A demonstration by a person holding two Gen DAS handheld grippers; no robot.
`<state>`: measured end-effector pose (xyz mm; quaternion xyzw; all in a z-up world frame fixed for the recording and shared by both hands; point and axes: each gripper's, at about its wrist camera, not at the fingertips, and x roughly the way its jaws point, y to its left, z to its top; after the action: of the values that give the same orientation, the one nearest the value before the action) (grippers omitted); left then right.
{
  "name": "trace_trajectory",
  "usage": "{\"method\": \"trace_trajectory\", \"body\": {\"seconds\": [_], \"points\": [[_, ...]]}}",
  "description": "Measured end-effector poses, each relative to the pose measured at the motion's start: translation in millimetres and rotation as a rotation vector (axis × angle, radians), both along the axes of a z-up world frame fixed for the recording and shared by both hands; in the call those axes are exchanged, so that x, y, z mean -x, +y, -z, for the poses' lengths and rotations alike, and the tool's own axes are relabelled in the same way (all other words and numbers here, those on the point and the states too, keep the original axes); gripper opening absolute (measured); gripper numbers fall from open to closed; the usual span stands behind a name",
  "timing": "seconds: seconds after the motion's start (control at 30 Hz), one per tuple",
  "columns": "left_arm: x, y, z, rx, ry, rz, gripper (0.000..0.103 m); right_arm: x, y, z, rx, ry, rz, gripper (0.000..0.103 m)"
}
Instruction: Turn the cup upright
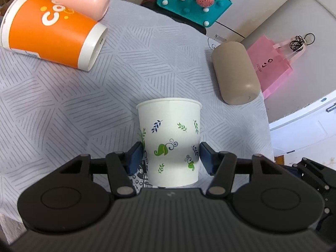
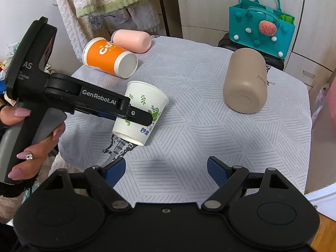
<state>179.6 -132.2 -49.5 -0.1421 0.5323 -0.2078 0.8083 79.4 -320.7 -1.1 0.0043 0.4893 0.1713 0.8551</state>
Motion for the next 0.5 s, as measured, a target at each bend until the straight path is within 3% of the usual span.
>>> {"method": "trace_trajectory", "body": {"seconds": [0.13, 0.4, 0.5], "points": [[8.0, 3.5, -10.7, -0.007, -0.099, -0.012, 0.057, 1.0, 0.5, 0.4, -0.007, -0.005, 0.000, 0.088], [42.1, 17.9, -39.9, -0.060, -0.493, -0.026, 0.057, 6.4, -2.6, 4.3, -0.050, -0.095, 0.028, 0.088], [48.7, 20.7, -39.2, -0.053, -0.583, -0.018, 0.057, 9.5, -0.3, 9.5, -0.055, -0.155, 0.051, 0.088]]}}
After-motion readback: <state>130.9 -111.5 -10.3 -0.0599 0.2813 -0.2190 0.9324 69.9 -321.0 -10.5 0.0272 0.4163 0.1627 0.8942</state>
